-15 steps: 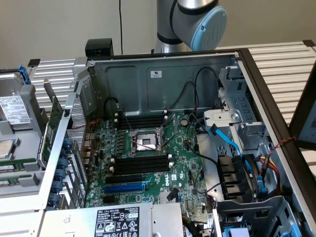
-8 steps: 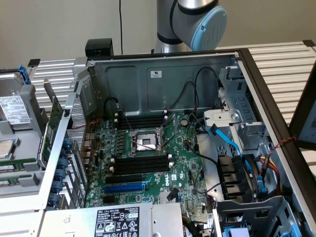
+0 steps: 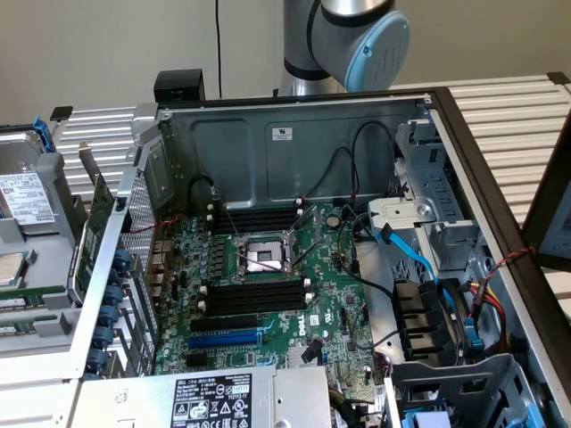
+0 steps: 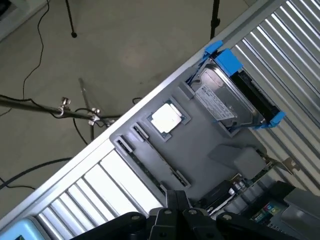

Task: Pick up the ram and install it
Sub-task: 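Pick up the ram and move it above insertion slot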

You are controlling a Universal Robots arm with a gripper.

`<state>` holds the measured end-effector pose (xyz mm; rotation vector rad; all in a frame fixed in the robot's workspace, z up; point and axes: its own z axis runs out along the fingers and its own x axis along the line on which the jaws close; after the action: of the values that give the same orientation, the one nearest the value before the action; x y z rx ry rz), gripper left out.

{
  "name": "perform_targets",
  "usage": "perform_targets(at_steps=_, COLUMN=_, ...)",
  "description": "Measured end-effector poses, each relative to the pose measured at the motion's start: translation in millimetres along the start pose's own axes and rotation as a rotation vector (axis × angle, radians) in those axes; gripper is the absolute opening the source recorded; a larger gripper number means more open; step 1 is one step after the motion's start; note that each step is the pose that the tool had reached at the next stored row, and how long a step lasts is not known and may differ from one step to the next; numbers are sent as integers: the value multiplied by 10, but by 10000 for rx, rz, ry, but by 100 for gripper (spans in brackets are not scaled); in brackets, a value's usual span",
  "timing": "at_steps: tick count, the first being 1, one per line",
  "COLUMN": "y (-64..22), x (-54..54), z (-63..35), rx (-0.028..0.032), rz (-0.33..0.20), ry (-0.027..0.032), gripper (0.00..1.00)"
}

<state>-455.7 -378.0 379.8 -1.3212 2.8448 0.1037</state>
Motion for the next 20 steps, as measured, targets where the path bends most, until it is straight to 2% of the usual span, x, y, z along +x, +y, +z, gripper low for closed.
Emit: perform_targets(at_steps=20, y=-1, x=1, z=21, rx=-114, rz=-3617, ry=210, gripper=11)
